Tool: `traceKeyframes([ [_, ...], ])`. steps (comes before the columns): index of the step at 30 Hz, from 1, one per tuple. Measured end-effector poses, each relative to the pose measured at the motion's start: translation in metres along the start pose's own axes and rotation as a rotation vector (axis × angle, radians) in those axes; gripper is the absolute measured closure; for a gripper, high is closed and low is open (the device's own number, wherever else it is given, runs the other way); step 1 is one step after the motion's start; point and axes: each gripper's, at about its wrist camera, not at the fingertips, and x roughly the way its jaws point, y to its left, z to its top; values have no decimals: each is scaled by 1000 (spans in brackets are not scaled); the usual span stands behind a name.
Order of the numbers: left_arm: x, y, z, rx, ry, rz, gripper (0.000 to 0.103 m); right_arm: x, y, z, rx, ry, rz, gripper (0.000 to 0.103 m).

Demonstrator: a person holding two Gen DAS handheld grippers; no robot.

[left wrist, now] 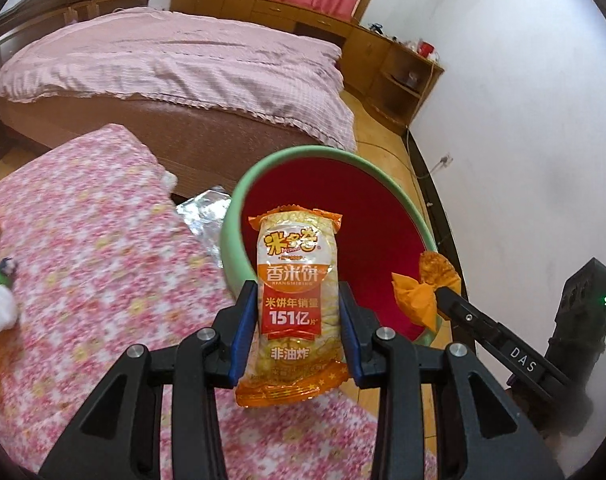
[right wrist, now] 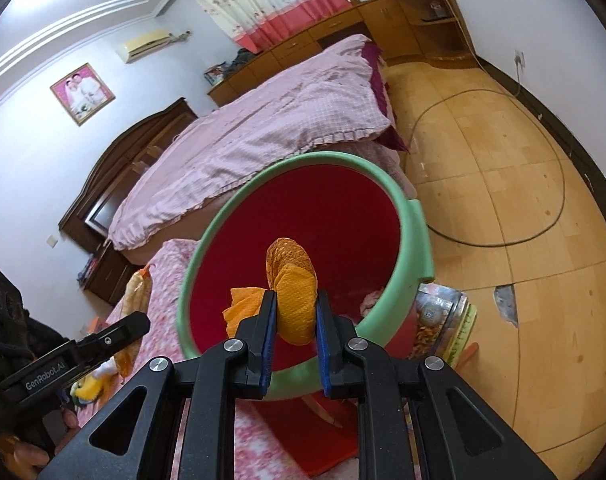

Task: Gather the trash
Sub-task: 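Carry the wrapper and orange net over the red bucket and open both tools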

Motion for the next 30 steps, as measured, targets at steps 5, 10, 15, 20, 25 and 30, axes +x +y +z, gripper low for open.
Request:
traceKeyframes([
  [5,13,-7,4,14,6,-5,64,8,-6,4,4,-3,-17,83],
  [10,17,-7,8,16,-4,5,56,13,-5,3,-4,6,-13,82],
  [15,18,-3,11,10,-9,16,56,15,-8,3,5,9,-10,76],
  [20,9,3,8,-3,-21,26,56,11,-5,3,3,0,1,70],
  [25,-3,9,4,-13,-40,41,56,6,2,1,-7,-5,12,66],
  [30,-19,18,-2,-32,-58,51,56,-1,14,-1,-36,-11,20,65],
])
